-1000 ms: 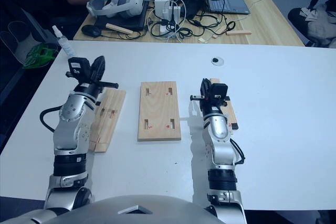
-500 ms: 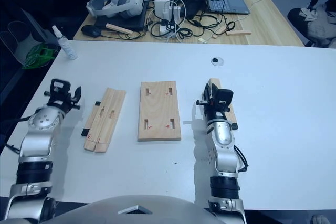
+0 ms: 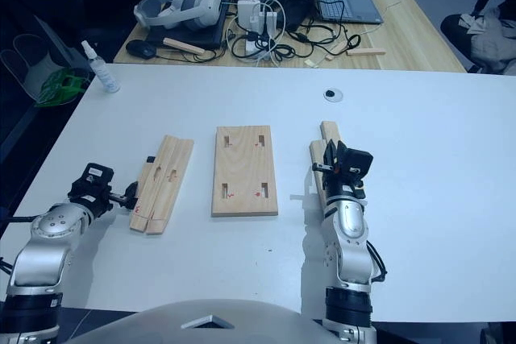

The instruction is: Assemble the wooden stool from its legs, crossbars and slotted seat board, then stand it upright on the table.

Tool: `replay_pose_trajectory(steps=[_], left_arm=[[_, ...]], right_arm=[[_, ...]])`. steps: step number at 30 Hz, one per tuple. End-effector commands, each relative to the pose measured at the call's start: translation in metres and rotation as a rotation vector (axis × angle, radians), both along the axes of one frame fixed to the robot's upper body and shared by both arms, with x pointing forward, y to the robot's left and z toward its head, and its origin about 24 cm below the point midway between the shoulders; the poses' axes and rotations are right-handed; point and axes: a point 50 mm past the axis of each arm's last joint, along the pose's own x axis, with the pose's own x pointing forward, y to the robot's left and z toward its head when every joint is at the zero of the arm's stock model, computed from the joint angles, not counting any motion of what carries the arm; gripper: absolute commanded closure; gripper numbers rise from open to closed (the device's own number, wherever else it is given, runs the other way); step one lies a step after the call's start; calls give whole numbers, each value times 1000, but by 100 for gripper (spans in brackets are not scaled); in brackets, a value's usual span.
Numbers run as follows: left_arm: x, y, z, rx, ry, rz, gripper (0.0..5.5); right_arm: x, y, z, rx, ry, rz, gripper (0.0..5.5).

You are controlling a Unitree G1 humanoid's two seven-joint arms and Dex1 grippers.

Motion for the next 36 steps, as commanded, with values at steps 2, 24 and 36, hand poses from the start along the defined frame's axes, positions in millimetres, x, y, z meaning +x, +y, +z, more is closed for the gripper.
replay_pose_trajectory(steps=[2, 24, 36], left_arm=[[-6, -4, -8, -11, 73, -46, 80], [-10, 1, -27, 11, 147, -12, 80], [27, 14, 3, -14, -92, 38, 80]], right_arm=[[-1, 0, 0, 18, 7, -11, 463], [1, 3, 3, 27, 0, -9, 463], [4, 1, 1, 34, 2, -14, 463]])
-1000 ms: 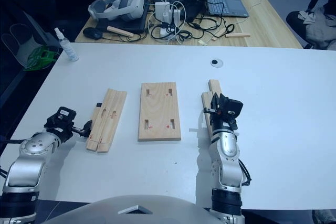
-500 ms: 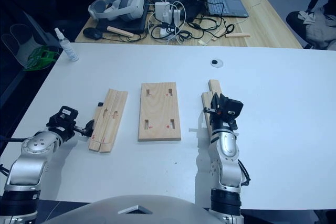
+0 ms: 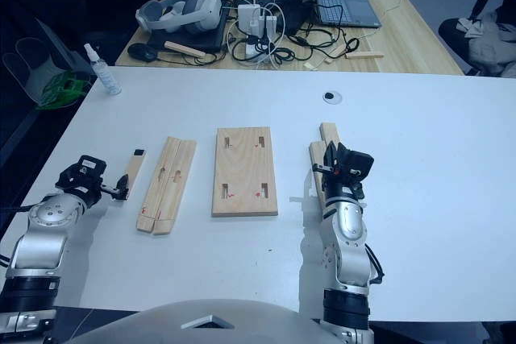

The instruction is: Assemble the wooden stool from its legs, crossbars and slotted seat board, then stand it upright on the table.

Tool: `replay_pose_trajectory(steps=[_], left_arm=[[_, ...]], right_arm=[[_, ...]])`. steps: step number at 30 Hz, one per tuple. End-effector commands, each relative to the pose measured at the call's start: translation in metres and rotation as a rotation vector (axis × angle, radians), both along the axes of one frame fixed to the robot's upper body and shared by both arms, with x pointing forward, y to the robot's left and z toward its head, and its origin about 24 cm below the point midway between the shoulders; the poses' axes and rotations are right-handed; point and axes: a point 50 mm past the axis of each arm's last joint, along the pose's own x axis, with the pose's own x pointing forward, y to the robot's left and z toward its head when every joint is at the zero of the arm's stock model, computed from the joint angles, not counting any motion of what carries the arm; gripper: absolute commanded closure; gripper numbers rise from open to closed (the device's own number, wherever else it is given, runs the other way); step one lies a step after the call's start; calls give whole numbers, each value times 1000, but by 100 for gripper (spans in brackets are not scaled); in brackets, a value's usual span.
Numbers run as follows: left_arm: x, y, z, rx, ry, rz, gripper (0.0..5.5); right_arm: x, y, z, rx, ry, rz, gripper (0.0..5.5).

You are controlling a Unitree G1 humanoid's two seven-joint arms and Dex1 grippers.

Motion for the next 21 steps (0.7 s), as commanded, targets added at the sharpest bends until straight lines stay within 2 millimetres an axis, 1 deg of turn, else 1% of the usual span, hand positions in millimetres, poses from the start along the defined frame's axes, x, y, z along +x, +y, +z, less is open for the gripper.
replay_pose_trajectory(steps=[1, 5, 7, 9, 13, 21], left_arm=[[7, -15, 10, -88, -51, -34, 80], [4, -19, 13, -78, -42, -25, 80], [1, -21, 10, -77, -8, -22, 80], [-5, -22, 2, -87, 63, -24, 80], [-20, -26, -19, -167, 213, -19, 80], [-30, -26, -37, -327, 360, 64, 196]], right_arm=[[4, 0, 2, 8, -4, 6, 463], [5, 0, 2, 1, -5, 10, 463], [5, 0, 2, -2, -5, 11, 463], [5, 1, 3, -4, -7, 13, 463], [5, 2, 3, -8, -8, 16, 463], [7, 1, 4, -12, -7, 23, 463]])
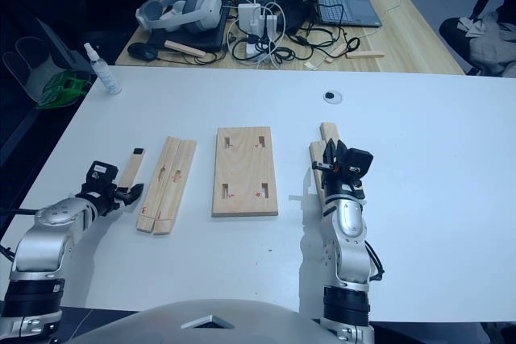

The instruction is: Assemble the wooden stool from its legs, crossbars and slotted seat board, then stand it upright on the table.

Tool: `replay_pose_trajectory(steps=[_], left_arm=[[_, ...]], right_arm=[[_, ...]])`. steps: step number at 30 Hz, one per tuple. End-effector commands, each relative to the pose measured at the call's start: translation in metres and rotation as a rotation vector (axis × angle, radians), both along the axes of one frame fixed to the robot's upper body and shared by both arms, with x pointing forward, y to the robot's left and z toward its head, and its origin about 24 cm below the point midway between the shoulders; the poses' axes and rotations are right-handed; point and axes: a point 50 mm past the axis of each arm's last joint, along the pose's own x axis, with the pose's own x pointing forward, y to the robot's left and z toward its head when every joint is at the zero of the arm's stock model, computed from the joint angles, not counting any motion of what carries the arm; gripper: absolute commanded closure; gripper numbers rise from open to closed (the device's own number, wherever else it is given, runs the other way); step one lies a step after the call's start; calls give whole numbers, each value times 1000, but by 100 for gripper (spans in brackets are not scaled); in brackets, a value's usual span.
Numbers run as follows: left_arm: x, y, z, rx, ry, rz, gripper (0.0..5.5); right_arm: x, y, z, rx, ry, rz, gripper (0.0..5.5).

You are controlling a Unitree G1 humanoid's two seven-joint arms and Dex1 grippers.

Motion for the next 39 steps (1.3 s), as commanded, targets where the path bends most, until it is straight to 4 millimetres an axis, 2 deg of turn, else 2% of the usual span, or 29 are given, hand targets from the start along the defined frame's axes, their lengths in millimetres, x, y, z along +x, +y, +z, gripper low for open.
replay_pose_trajectory(steps=[1, 10, 15, 17, 19, 25, 28, 30, 32, 35, 39], left_arm=[[-18, 1, -29, -82, 195, 64, 213], [-26, 7, -44, -141, 274, 155, 331], [-24, 2, -41, -172, 236, 138, 394], [-15, -4, -33, -210, 153, 114, 420], [-4, -8, -22, -218, 54, 93, 422], [40, -11, 32, -240, -358, -2, 422], [63, -17, 69, -206, -562, -91, 422], [71, -28, 90, -218, -673, -165, 422], [72, -51, 106, -273, -752, -312, 422], [68, -78, 107, -328, -773, -477, 422], [60, -98, 100, -363, -748, -634, 422]], right_arm=[[4, 1, 1, -2, 6, 14, 463], [7, 0, 2, -8, 3, 26, 463], [9, -1, 3, -12, 2, 28, 463], [10, -1, 4, -24, -3, 37, 463], [13, 0, 10, -42, -21, 59, 463], [30, 2, 40, -6, -90, 193, 364], [36, 20, 62, 96, -122, 374, 306], [36, 37, 76, 188, -138, 516, 270], [30, 56, 87, 301, -144, 694, 246], [24, 71, 97, 424, -144, 868, 197], [32, 73, 106, 501, -157, 895, 179]])
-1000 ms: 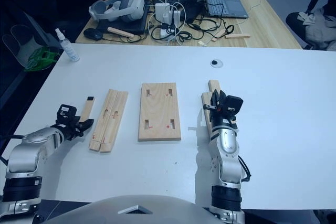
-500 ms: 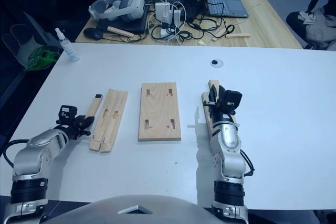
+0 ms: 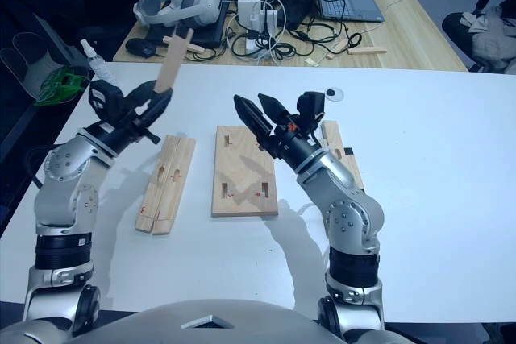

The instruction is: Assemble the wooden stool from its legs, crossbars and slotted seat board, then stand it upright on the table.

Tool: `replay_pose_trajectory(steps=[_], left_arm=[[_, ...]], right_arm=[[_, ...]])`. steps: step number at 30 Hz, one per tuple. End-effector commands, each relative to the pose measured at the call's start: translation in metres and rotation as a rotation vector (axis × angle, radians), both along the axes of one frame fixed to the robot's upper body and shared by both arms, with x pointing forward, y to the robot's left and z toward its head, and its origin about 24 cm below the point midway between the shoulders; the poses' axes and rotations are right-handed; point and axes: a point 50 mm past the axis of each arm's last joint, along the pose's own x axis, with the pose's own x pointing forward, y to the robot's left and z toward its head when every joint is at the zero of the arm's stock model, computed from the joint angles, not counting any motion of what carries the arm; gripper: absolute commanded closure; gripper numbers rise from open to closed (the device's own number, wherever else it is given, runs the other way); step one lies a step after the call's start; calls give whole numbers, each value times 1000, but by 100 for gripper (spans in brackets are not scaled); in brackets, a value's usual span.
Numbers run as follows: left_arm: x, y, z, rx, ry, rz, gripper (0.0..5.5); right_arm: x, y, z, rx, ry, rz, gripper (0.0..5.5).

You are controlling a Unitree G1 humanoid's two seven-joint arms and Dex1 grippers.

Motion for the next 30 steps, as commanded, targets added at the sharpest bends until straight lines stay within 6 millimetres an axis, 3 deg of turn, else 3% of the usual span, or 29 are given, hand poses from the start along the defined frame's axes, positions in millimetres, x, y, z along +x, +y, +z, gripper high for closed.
replay_pose_trajectory(steps=[1, 10, 27, 30], left_arm=[[-9, -16, -2, 30, -13, -139, 422], [-29, -34, -11, 69, -6, -310, 422], [-35, -37, -13, 67, -15, -311, 422], [-34, -39, -12, 67, -24, -313, 422]], right_arm=[[8, 0, 11, 50, -9, 16, 179], [15, 20, 11, 87, -2, 42, 179], [15, 17, -2, 78, 70, 3, 483], [14, 17, -3, 73, 79, -1, 493]])
